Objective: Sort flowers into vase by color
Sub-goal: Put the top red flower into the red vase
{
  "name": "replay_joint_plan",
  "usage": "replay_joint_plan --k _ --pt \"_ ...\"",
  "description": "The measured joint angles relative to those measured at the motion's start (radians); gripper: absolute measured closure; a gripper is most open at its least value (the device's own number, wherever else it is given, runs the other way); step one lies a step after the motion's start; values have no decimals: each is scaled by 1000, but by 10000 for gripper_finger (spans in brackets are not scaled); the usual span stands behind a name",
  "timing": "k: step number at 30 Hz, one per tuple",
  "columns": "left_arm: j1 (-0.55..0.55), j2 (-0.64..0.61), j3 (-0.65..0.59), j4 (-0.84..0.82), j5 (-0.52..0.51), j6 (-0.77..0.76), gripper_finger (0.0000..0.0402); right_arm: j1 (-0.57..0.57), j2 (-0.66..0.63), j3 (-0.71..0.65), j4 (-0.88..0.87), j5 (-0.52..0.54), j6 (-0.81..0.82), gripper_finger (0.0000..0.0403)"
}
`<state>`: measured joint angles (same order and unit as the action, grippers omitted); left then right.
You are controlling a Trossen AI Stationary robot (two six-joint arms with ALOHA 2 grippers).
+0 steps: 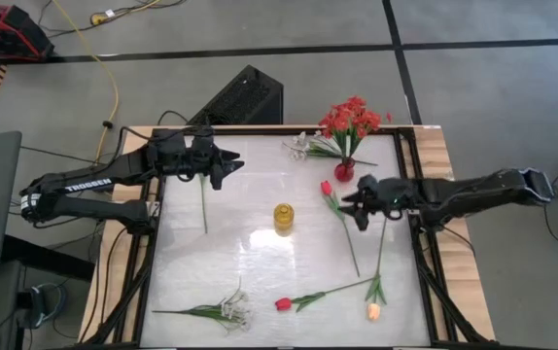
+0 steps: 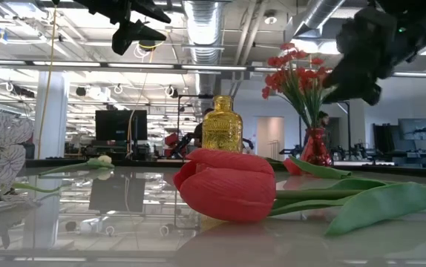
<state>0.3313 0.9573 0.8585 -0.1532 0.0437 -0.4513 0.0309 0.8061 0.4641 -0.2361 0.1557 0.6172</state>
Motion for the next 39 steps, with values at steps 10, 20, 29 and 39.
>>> replay_joint_plan --k 10,20,29,39 --pt "0 15 0 -13 0 22 223 159 256 0 -101 30 299 226" --pt "-6 76 0 -12 38 6 223 154 459 0 -73 111 353 274" --pt "-7 77 0 -5 39 -8 223 142 625 10 14 156 381 284" --pt "-27 77 0 -6 38 -16 223 158 600 1 15 154 448 387"
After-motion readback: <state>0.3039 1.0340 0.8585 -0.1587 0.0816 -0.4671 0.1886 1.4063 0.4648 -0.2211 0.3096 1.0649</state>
